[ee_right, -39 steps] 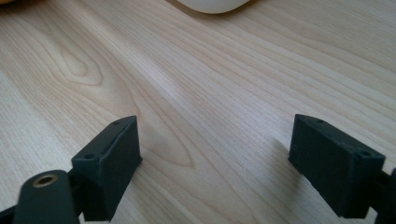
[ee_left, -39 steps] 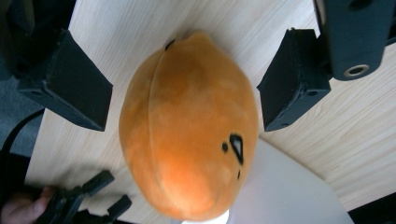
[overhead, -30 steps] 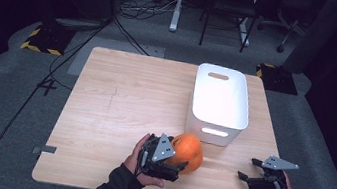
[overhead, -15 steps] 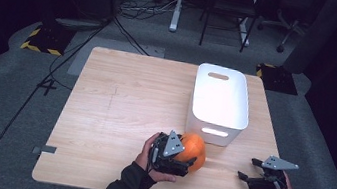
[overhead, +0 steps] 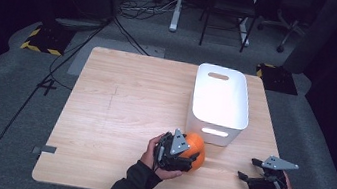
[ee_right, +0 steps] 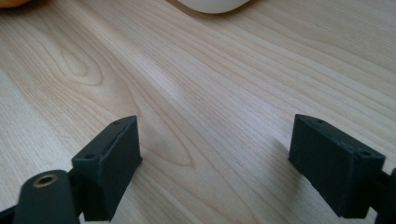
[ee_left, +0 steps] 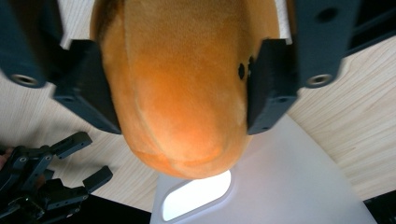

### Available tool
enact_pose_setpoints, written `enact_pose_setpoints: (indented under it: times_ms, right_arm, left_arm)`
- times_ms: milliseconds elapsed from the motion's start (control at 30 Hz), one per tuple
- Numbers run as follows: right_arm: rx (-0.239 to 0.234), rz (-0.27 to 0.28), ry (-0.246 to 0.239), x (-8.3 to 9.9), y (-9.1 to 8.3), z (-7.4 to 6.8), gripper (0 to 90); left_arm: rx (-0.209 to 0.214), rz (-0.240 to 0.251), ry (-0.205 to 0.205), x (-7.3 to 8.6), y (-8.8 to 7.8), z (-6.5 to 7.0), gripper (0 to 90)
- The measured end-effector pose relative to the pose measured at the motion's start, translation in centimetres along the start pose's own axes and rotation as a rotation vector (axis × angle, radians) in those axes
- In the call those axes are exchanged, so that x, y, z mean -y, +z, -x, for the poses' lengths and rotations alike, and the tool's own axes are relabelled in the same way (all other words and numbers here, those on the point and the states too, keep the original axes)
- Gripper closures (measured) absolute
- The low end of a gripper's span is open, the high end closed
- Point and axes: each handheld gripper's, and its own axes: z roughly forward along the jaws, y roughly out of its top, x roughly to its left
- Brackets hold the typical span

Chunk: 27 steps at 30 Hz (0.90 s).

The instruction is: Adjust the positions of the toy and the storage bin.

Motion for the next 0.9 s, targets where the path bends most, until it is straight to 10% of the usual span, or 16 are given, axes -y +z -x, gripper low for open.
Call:
enact_pose_setpoints:
  times_ms: [233, 900]
  right_arm:
    - [0.0, 0.0, 0.001, 0.0, 0.0, 0.0, 16.6]
    - [0.016, -0.006, 0.009, -0.2, 0.2, -0.1, 14.7]
  left_arm:
    - [-0.004, -0.003, 0.055, 0.3, -1.3, -0.8, 54.1]
    - [-0.126, -0.036, -0.036, 5.0, -10.1, -7.9, 54.1]
